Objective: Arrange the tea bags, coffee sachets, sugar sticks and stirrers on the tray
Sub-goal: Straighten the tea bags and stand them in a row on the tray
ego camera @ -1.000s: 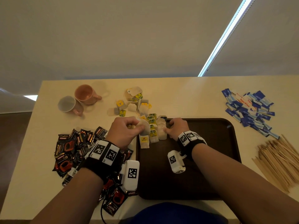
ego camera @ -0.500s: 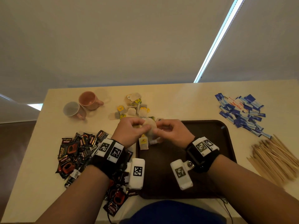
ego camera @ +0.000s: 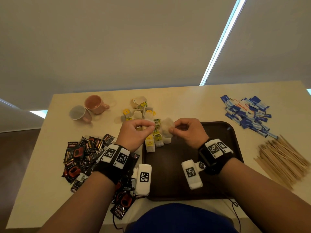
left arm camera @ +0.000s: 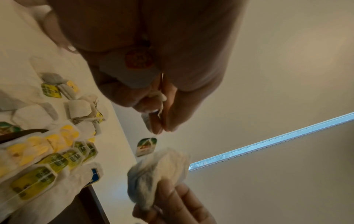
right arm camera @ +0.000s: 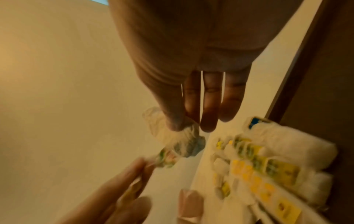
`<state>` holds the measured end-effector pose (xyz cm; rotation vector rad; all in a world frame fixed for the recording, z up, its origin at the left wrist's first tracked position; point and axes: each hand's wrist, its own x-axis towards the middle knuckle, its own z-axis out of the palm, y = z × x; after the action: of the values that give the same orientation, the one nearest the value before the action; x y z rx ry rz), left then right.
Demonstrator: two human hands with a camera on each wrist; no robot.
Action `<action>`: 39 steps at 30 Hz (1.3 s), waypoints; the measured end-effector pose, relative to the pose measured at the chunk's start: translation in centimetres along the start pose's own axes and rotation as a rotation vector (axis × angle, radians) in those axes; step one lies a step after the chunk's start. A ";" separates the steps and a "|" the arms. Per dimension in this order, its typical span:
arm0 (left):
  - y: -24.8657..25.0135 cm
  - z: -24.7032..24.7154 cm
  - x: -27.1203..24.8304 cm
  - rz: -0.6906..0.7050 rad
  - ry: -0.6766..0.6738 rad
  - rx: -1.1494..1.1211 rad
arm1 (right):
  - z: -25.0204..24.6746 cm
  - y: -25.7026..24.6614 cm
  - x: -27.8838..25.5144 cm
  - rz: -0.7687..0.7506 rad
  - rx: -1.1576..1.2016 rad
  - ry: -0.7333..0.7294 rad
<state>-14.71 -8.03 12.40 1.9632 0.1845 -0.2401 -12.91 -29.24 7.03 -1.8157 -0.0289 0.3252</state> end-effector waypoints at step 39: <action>-1.5 -0.4 1.9 -0.083 -0.071 0.050 | 2.8 9.8 4.3 0.524 -0.487 -0.069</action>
<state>-13.17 -7.04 10.74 1.9958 0.2160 -0.3707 -10.89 -28.44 -3.79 -2.2801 0.3524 0.8063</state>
